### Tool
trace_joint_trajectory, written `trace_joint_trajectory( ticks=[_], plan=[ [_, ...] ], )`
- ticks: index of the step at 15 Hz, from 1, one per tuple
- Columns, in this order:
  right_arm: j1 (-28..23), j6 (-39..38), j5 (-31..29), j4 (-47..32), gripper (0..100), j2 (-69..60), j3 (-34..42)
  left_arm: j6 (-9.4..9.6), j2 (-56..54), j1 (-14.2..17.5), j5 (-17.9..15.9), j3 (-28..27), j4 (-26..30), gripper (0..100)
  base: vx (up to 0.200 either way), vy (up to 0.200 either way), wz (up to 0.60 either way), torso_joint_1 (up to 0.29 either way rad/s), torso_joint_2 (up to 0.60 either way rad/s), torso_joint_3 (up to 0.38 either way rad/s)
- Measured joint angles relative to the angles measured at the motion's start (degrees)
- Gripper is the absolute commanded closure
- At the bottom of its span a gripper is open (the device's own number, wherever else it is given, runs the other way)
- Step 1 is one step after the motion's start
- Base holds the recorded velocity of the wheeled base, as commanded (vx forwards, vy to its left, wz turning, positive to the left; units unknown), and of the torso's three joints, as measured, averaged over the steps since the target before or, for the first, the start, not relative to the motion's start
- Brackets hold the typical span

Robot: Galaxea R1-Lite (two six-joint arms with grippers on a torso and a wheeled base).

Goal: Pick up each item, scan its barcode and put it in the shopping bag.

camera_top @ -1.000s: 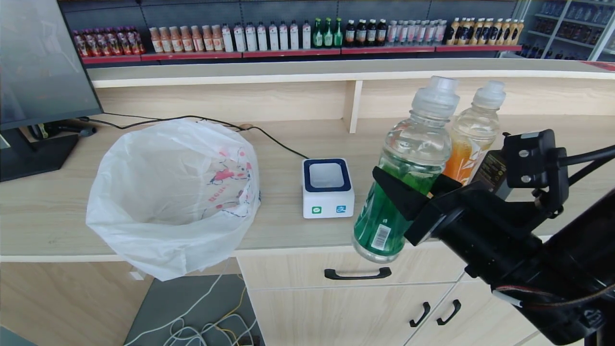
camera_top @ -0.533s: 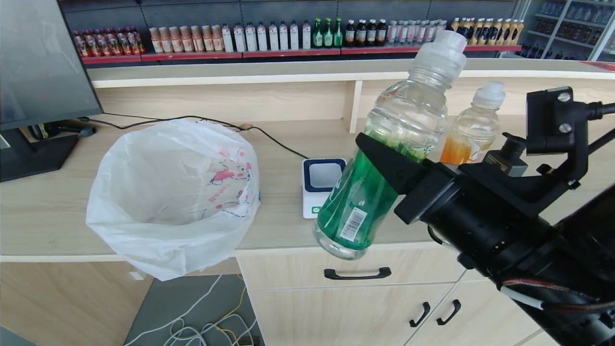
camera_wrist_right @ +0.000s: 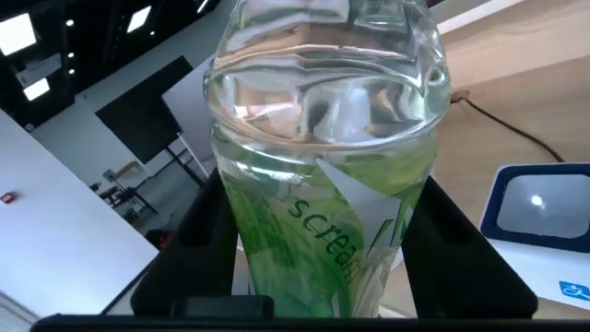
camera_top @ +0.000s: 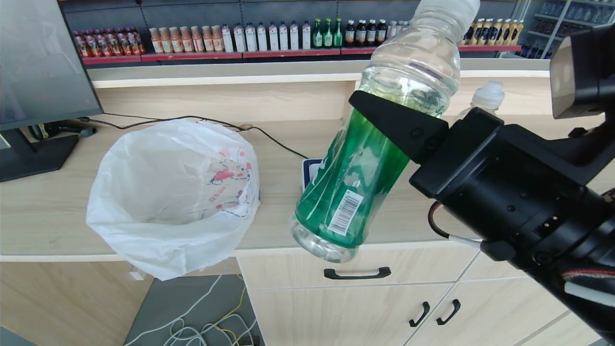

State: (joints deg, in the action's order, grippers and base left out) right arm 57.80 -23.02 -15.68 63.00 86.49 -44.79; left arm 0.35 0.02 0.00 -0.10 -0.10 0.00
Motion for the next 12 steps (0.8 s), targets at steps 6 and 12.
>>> trace_joint_trajectory(
  ticks=[6,12],
  plan=[
    [2.79,-3.97,-0.05,-4.44,100,-0.61,-3.23,-0.02,0.00,0.00,0.00,0.00,0.00,0,0.000,0.000,0.00,0.000,0.00,0.000],
    [2.82,-5.25,0.02,-4.29,100,-1.13,-3.45,-0.02,0.00,0.00,0.00,0.00,0.00,0,0.000,0.000,0.00,0.000,0.00,0.000]
  ],
)
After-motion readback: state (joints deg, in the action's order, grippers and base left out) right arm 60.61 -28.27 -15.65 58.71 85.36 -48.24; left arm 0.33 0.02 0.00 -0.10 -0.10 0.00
